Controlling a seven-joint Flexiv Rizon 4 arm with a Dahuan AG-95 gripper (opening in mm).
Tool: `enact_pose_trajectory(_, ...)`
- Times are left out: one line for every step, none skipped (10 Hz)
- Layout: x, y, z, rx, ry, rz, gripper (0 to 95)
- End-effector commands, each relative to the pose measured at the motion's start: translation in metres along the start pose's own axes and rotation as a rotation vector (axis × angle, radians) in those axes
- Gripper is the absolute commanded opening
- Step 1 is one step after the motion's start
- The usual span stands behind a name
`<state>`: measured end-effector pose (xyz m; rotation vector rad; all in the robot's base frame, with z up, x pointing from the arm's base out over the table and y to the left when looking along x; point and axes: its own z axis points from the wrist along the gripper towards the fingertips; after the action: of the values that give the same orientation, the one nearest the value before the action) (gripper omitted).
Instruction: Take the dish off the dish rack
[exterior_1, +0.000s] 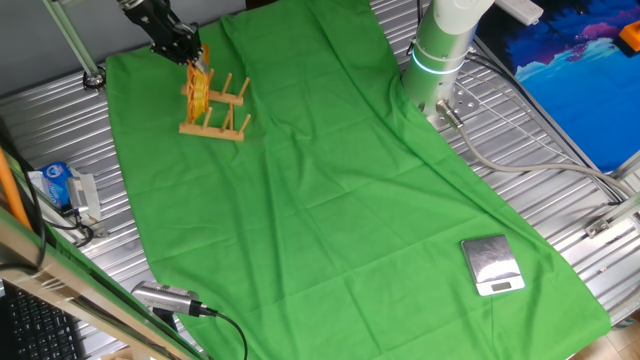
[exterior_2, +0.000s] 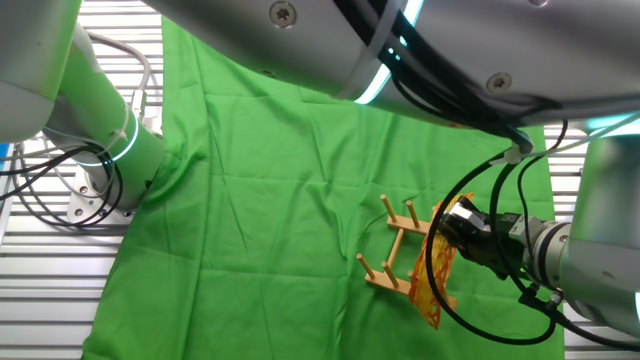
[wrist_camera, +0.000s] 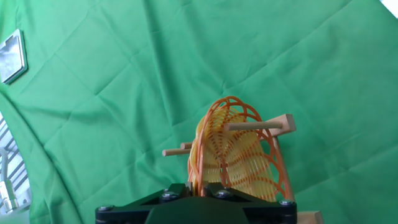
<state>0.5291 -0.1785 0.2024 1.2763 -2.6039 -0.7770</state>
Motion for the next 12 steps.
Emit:
enact_pose_trajectory(0.0007, 0.0012, -0.0016, -0.004, -0.004, 0.001, 0.0)
enact_pose_trajectory(0.0006, 0.0016, -0.0022, -0.006, -0.007, 0.002, 0.0)
enact_pose_trajectory(0.0005, 0.0019, -0.0026, -0.007, -0.008, 0.003, 0.0)
enact_pose_trajectory(0.0003, 0.0021, -0.0029, -0.007, -0.008, 0.004, 0.0)
enact_pose_trajectory(0.0001, 0.0025, -0.0034, -0.008, -0.009, 0.004, 0.0)
enact_pose_trajectory(-0.0002, 0.0029, -0.0039, -0.009, -0.010, 0.005, 0.0)
enact_pose_trajectory(-0.0004, 0.0034, -0.0045, -0.009, -0.010, 0.005, 0.0)
enact_pose_trajectory(-0.0005, 0.0039, -0.0053, -0.010, -0.011, 0.006, 0.0)
enact_pose_trajectory(-0.0010, 0.0048, -0.0065, -0.011, -0.011, 0.008, 0.0)
enact_pose_trajectory(-0.0012, 0.0052, -0.0070, -0.011, -0.012, 0.008, 0.0)
enact_pose_trajectory(-0.0015, 0.0056, -0.0075, -0.012, -0.012, 0.009, 0.0)
enact_pose_trajectory(-0.0019, 0.0064, -0.0085, -0.013, -0.013, 0.010, 0.0)
